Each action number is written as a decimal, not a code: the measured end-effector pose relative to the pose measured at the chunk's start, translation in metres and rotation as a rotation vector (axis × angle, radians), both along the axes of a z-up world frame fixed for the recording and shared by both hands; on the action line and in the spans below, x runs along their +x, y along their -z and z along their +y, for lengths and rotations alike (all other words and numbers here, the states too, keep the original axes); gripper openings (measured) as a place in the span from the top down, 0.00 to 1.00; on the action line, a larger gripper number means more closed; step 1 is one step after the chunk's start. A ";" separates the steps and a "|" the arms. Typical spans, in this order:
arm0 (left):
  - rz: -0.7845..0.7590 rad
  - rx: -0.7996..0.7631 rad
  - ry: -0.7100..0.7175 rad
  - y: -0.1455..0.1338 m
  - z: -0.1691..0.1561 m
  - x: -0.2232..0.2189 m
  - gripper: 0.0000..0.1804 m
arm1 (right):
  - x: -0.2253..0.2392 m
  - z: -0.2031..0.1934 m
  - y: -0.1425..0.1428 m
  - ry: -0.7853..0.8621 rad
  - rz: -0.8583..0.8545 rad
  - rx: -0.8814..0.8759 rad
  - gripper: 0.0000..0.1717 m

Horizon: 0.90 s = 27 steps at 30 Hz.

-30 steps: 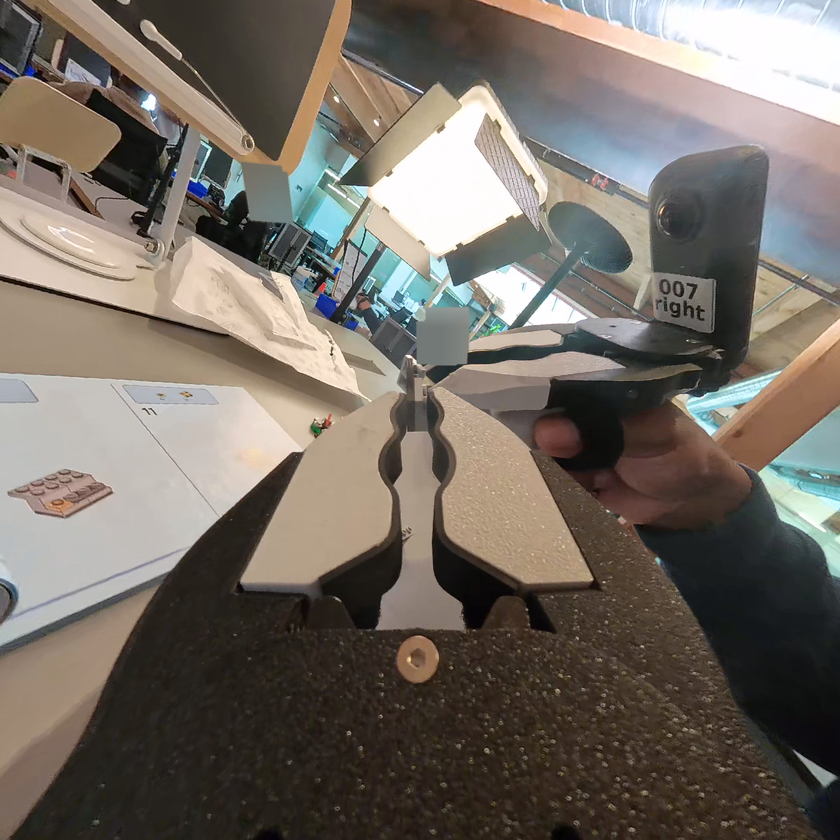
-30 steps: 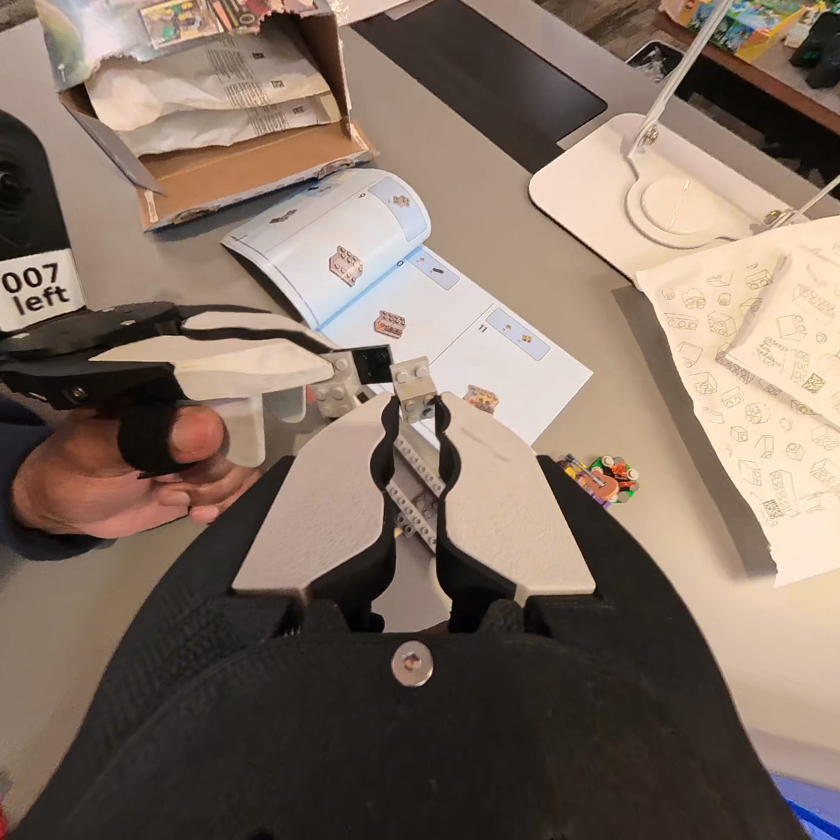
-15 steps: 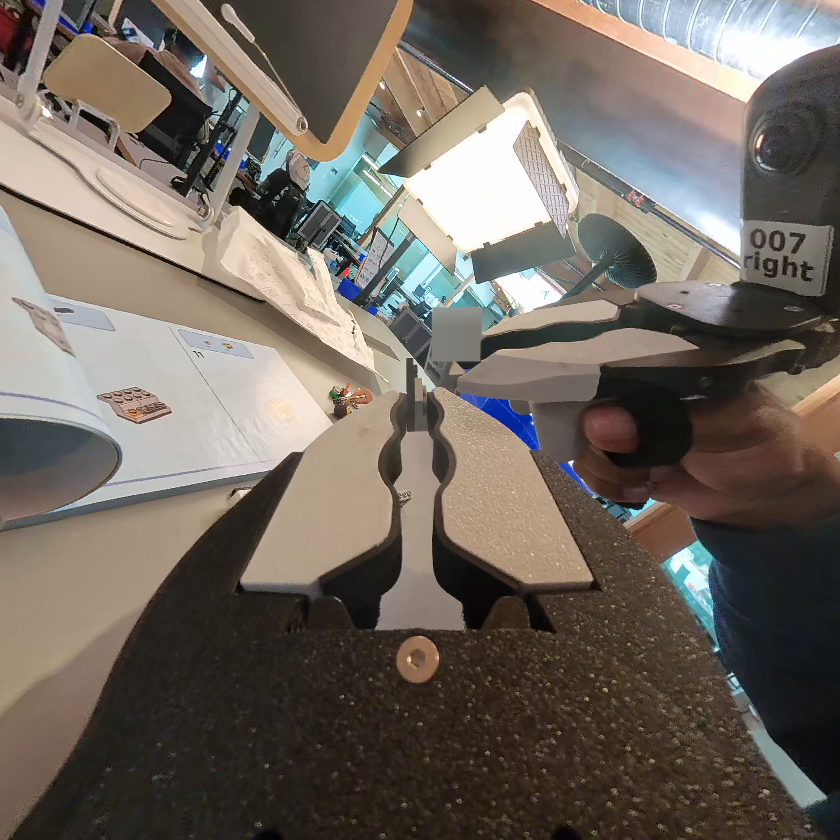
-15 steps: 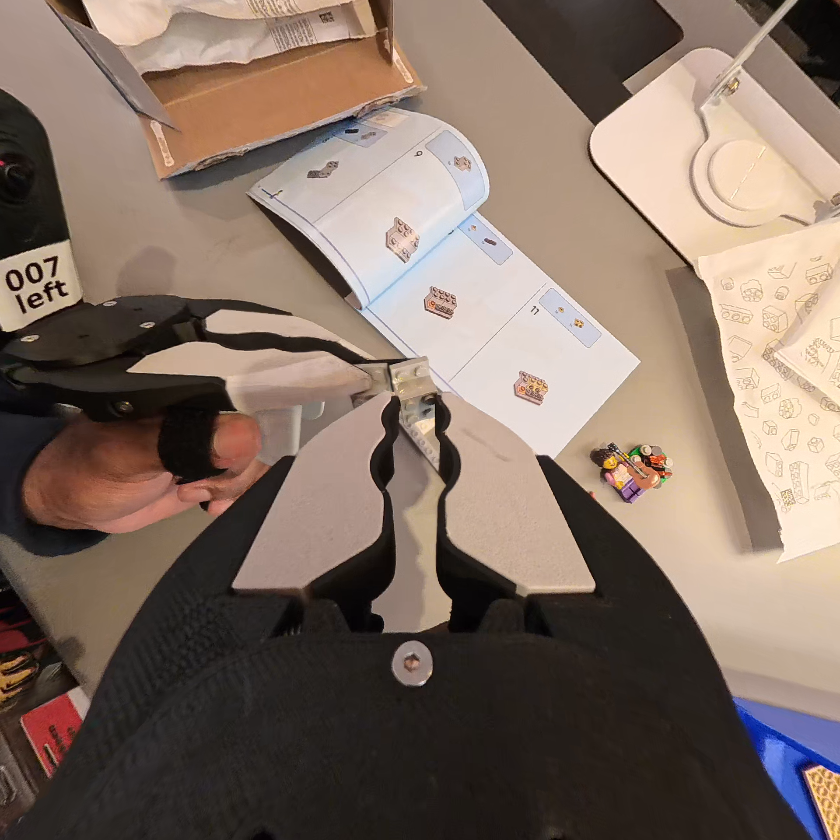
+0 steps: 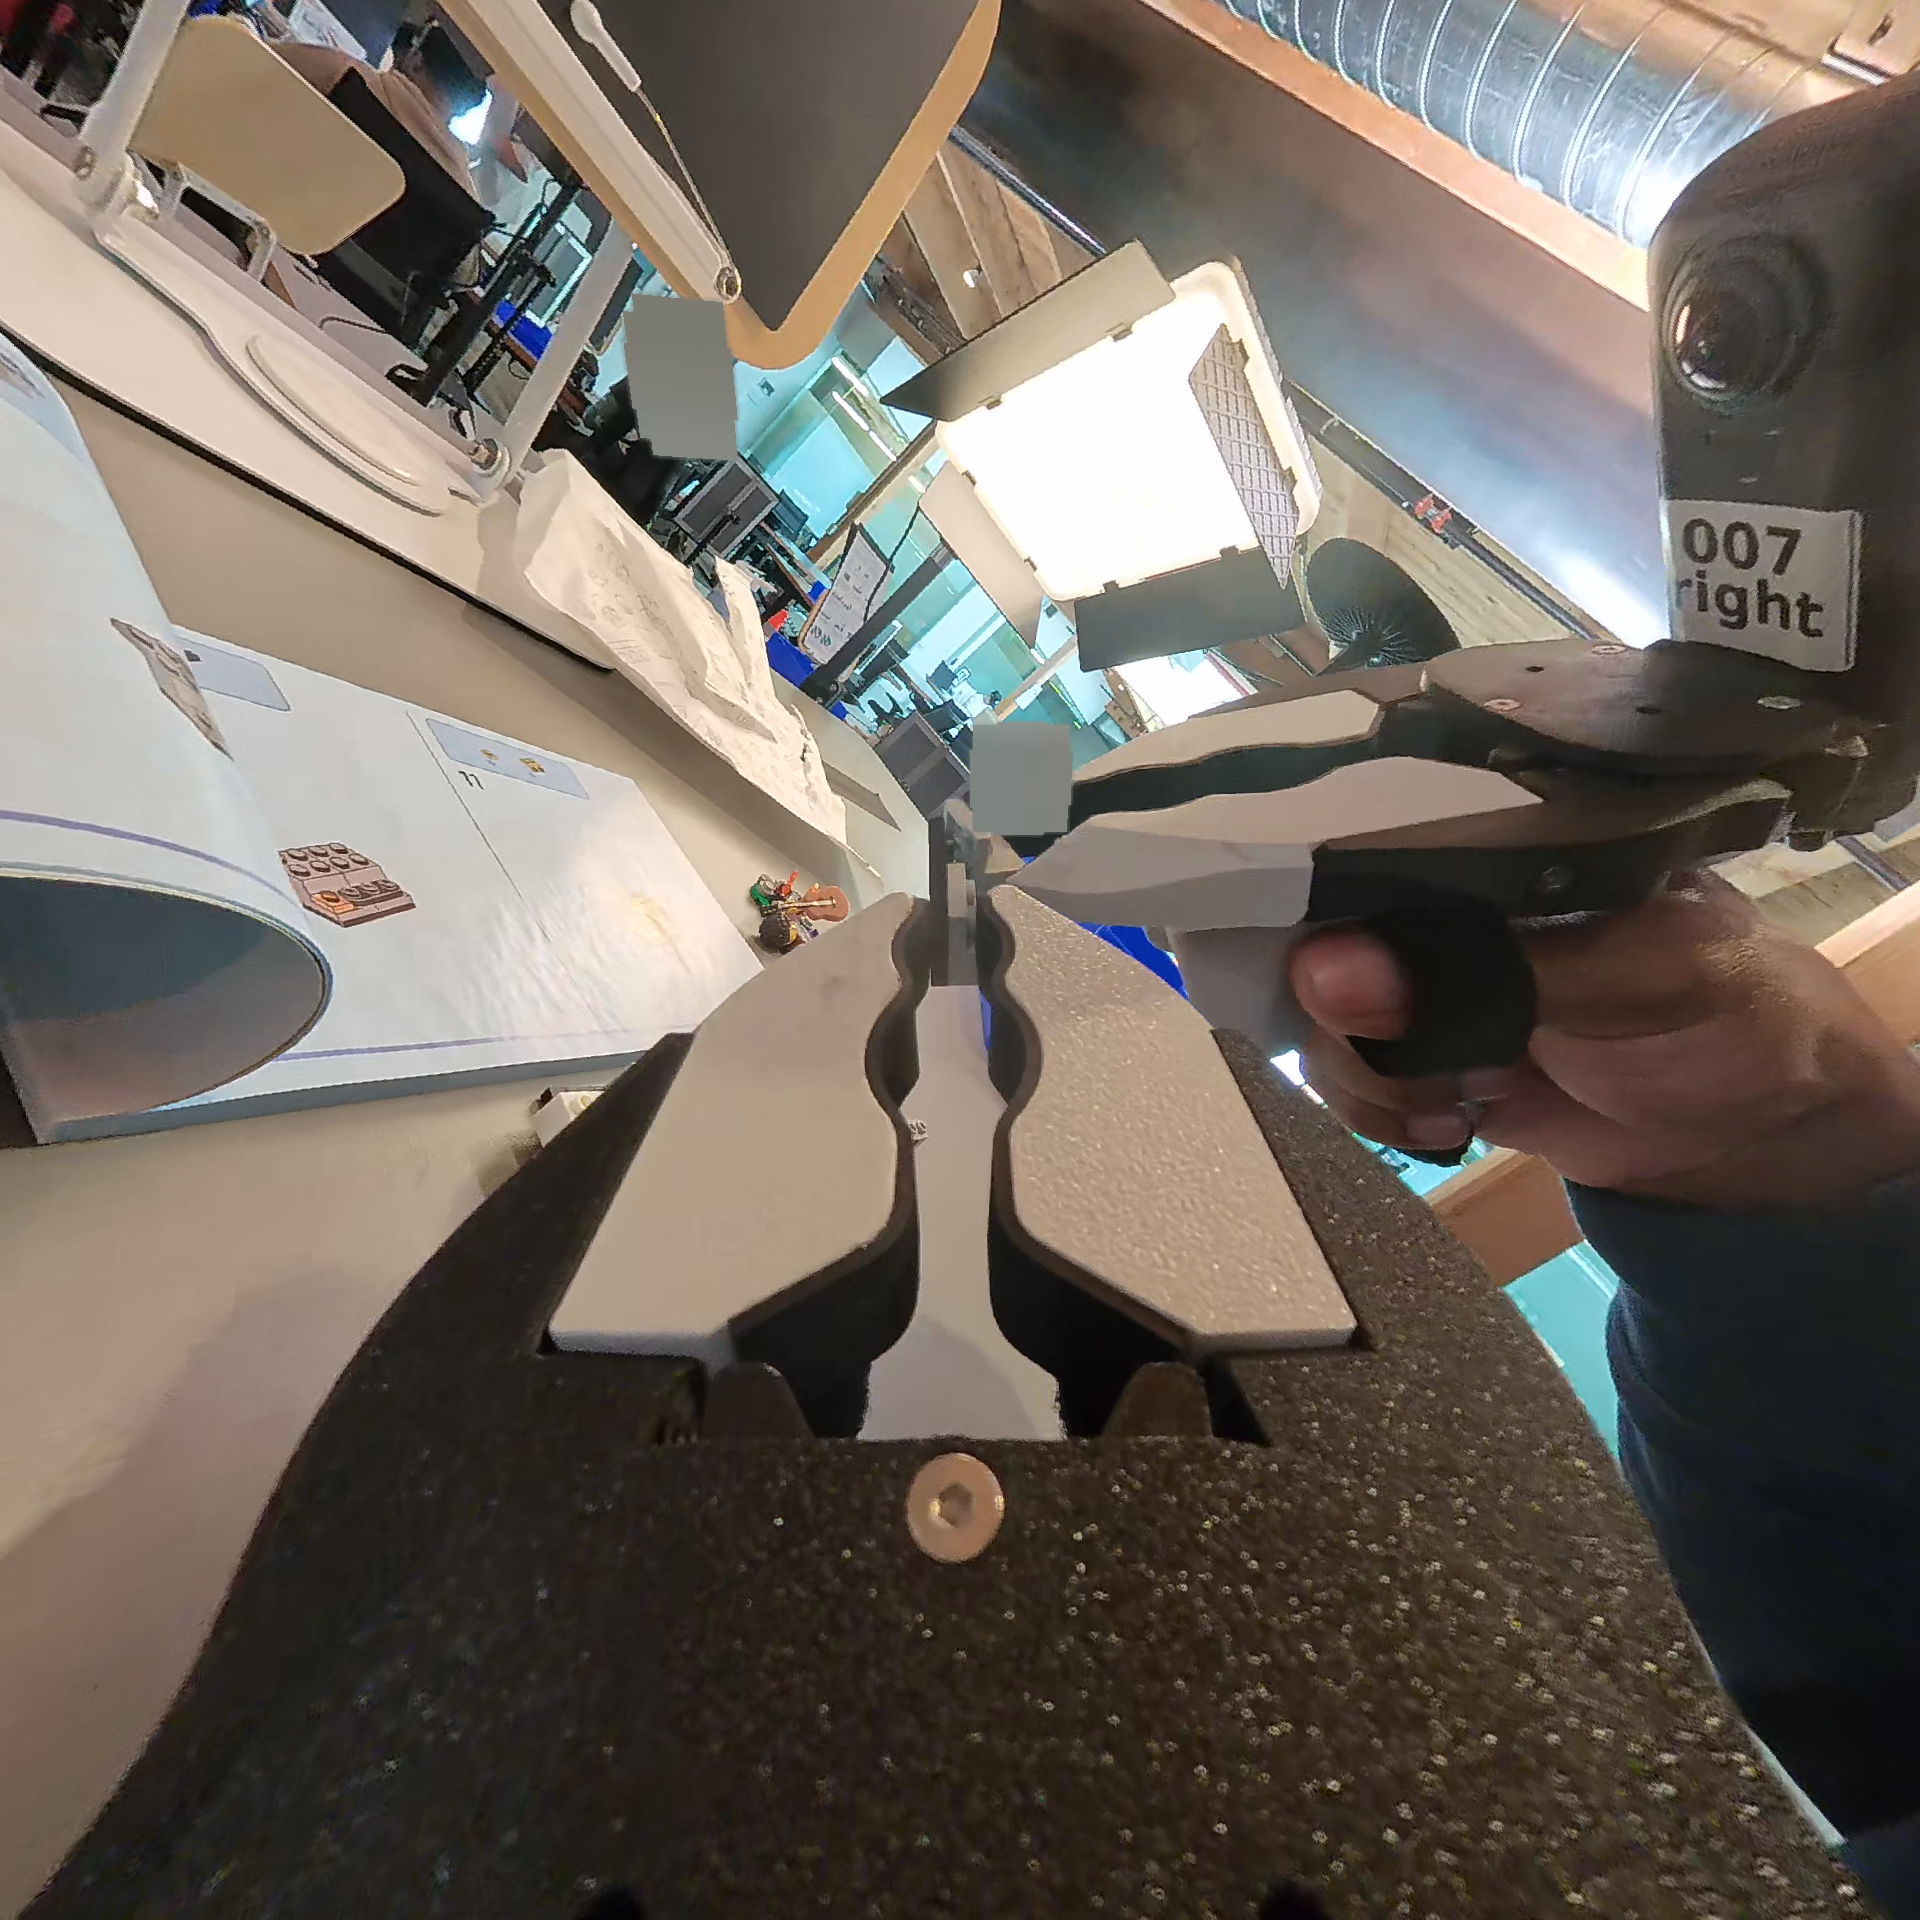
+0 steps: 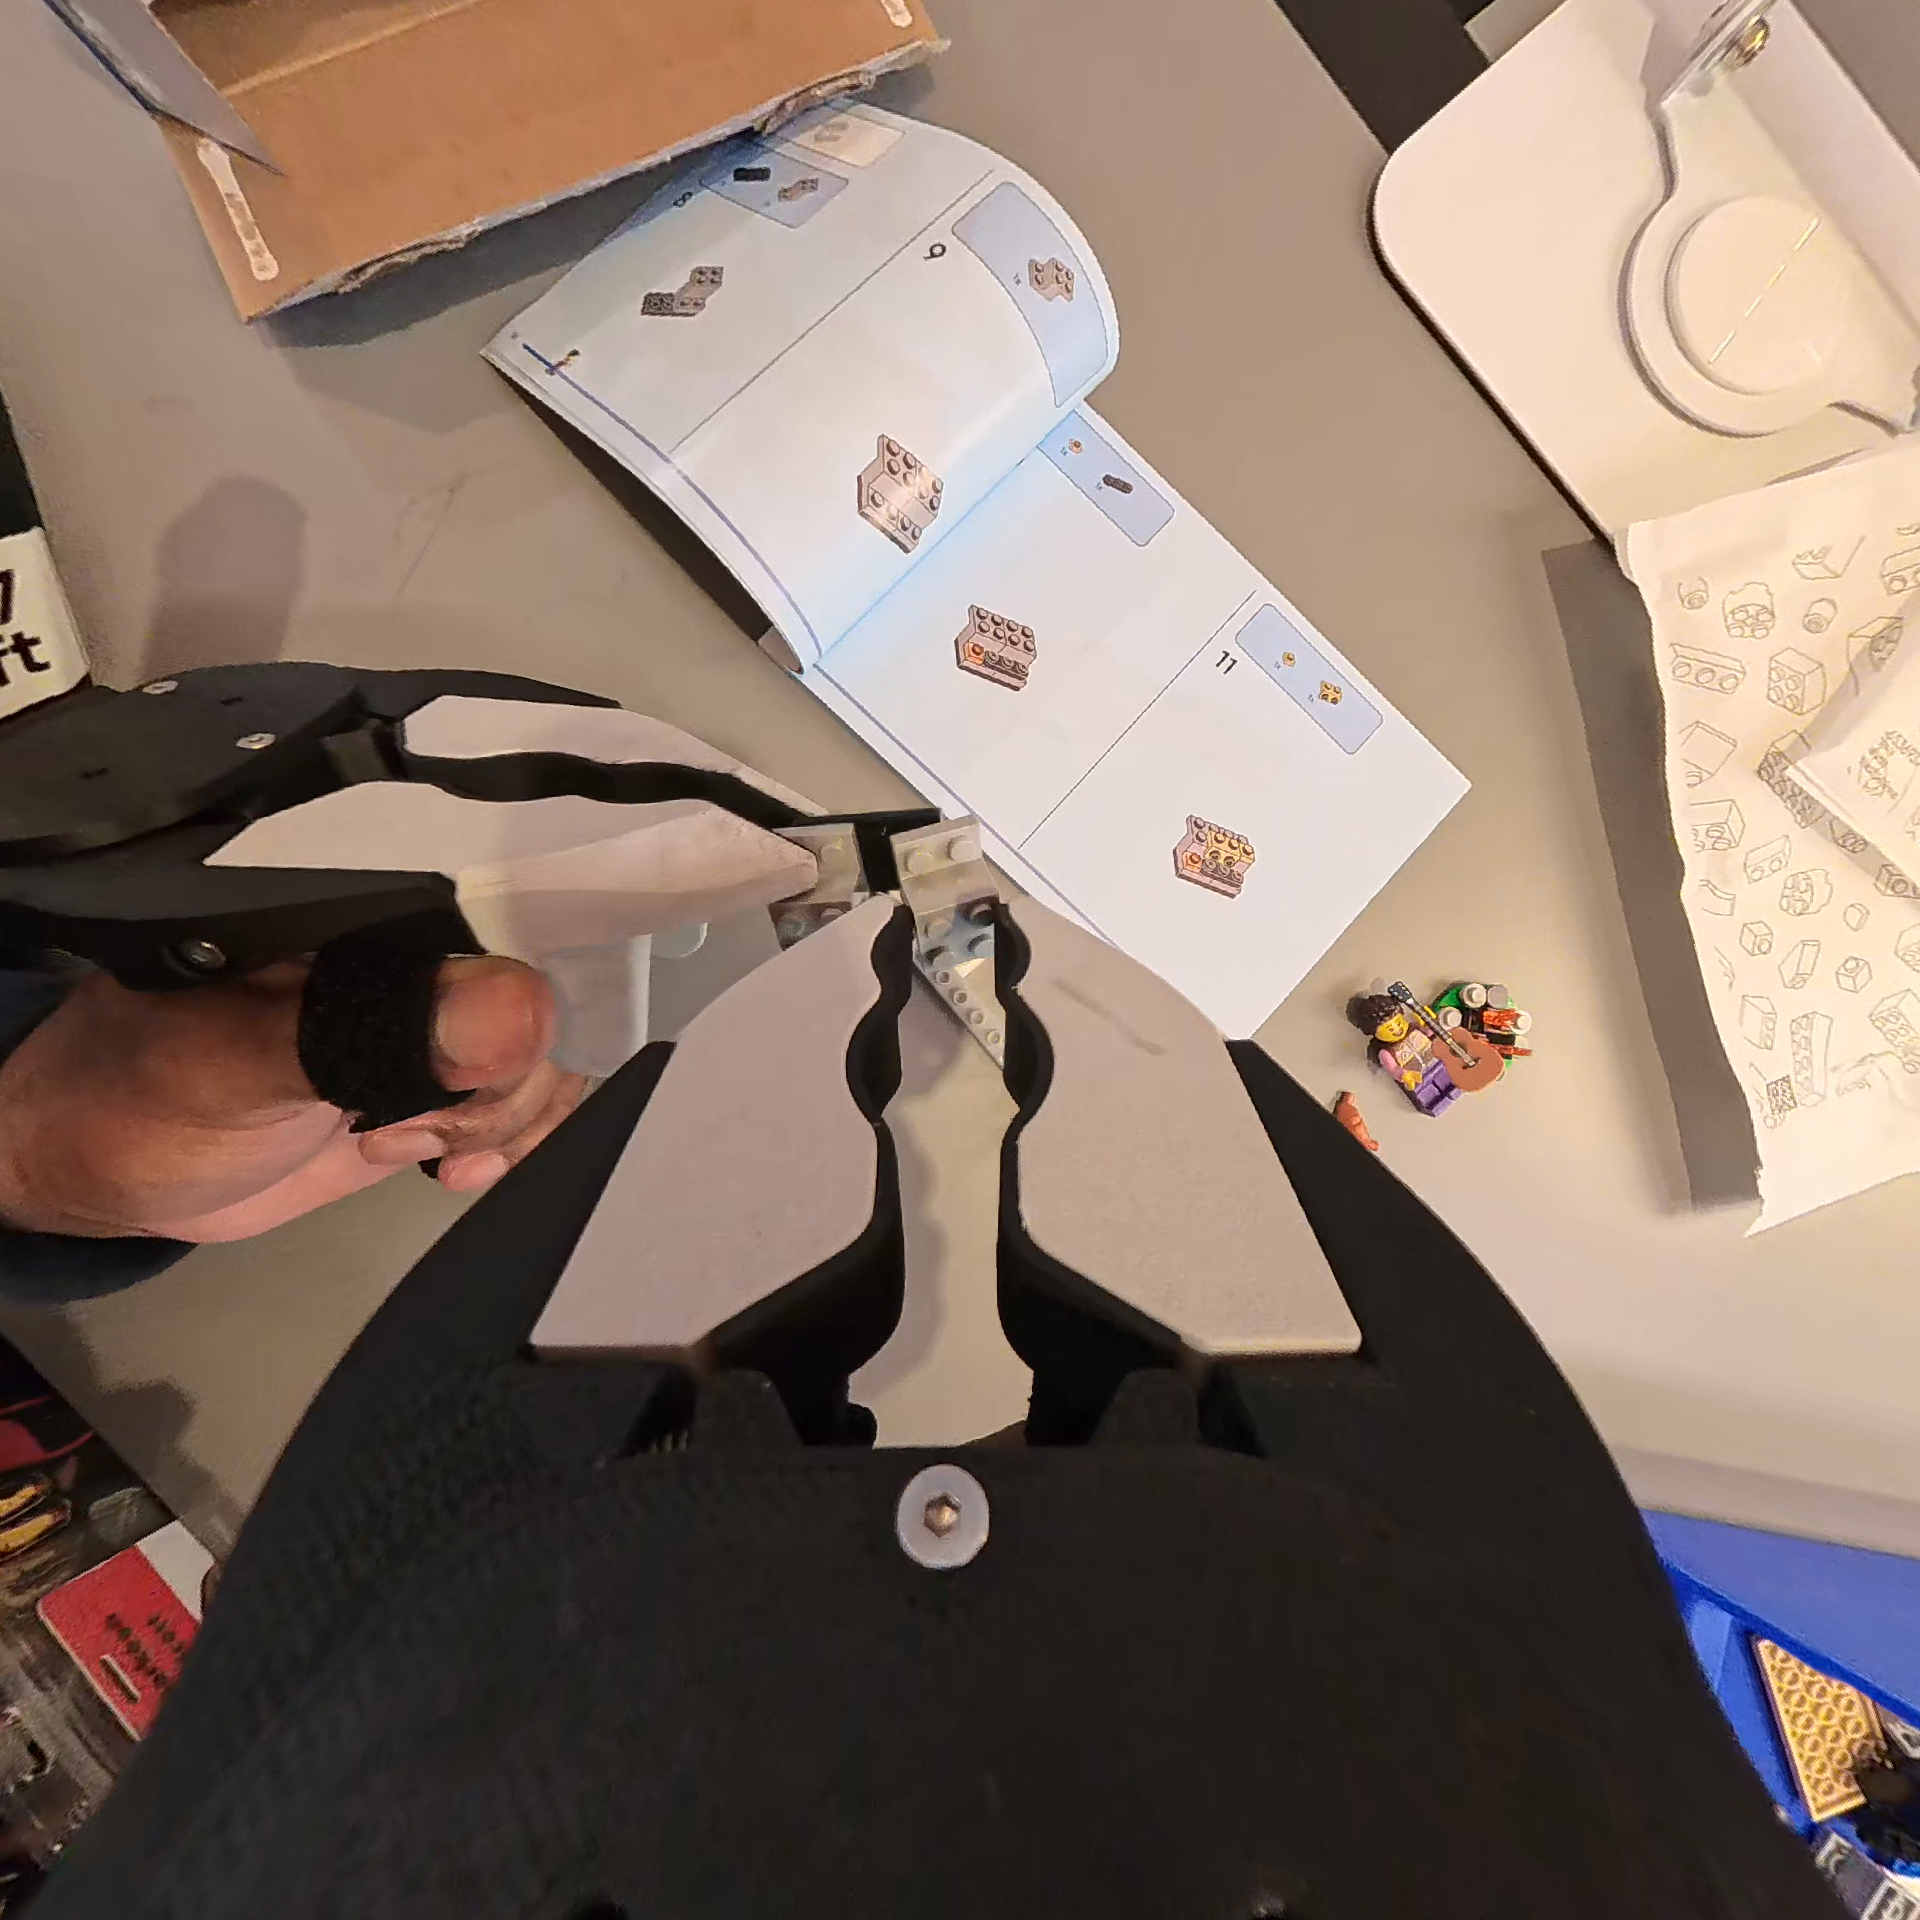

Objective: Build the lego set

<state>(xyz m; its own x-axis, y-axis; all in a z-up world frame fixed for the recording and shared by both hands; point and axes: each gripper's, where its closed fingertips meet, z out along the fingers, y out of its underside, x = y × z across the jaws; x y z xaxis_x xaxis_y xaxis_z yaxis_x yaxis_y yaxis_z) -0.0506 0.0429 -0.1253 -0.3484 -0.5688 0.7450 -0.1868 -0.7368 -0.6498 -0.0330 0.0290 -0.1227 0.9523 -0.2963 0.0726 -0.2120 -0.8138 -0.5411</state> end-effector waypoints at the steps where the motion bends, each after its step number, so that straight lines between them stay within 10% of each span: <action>1: 0.004 -0.004 -0.001 0.001 0.001 0.000 0.96 | -0.001 0.001 0.001 -0.006 0.005 -0.003 0.91; 27: 0.035 -0.105 0.055 0.004 0.001 0.004 0.96 | -0.006 0.004 0.000 -0.026 0.075 0.019 0.94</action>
<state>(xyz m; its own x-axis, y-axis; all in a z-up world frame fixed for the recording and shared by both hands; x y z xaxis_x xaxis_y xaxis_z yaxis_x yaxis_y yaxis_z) -0.0470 0.0439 -0.1288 -0.3497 -0.4675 0.8119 -0.2503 -0.7885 -0.5618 -0.0395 0.0332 -0.1225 0.9622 -0.2721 -0.0046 -0.2315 -0.8093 -0.5399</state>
